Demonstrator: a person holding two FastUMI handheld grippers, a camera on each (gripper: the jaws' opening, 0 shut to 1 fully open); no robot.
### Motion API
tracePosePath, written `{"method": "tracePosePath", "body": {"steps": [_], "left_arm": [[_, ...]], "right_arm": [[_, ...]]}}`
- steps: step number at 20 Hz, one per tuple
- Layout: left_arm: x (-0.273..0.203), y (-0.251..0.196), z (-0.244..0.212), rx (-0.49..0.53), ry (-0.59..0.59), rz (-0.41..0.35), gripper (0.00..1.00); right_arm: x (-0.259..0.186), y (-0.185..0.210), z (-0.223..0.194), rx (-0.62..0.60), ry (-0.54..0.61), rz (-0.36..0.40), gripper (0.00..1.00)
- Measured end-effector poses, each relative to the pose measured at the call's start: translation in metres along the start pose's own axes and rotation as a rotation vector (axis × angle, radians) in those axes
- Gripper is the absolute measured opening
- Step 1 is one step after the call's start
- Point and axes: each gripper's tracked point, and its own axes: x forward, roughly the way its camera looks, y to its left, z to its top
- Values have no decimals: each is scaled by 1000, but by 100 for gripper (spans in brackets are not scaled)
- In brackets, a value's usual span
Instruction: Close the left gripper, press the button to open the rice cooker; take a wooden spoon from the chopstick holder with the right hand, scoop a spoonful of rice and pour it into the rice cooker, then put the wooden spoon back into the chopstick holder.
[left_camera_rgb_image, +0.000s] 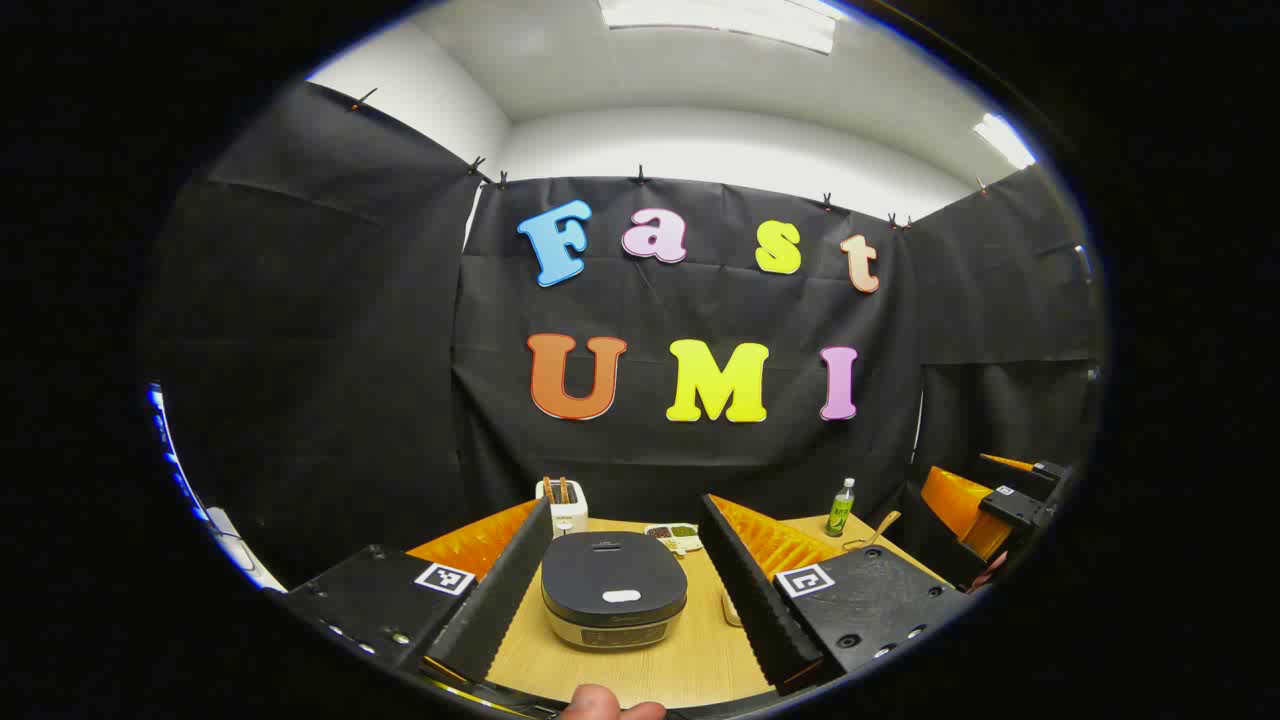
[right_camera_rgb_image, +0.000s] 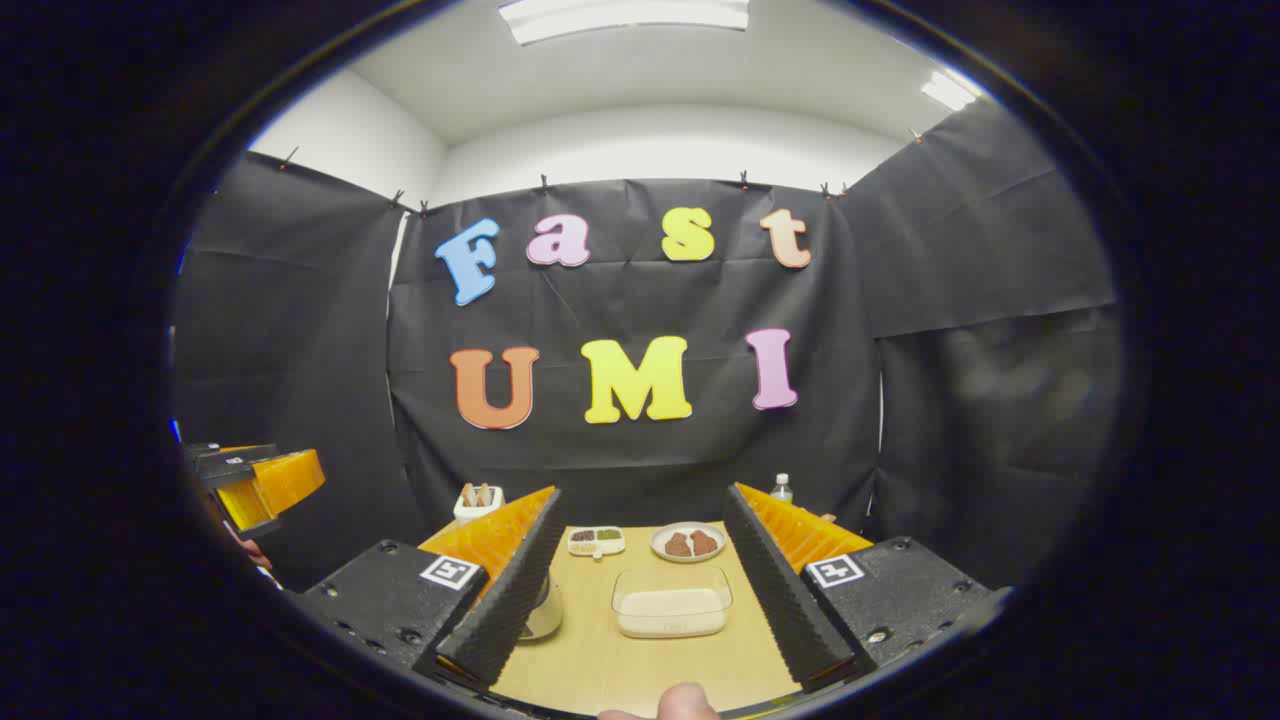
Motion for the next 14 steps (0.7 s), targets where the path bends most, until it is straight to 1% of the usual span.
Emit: {"method": "tracePosePath", "body": {"steps": [3,10,14], "left_arm": [[-1,-2,1,-3,0,-5,94],[-2,-7,-3,-3,9,-1,94],[-3,-8,-3,-2,12,2,94]], "right_arm": [[1,0,1,-1,-4,-3,100],[-1,-1,-7,1,27,6,100],[-1,-3,-5,-7,19,9,100]]}}
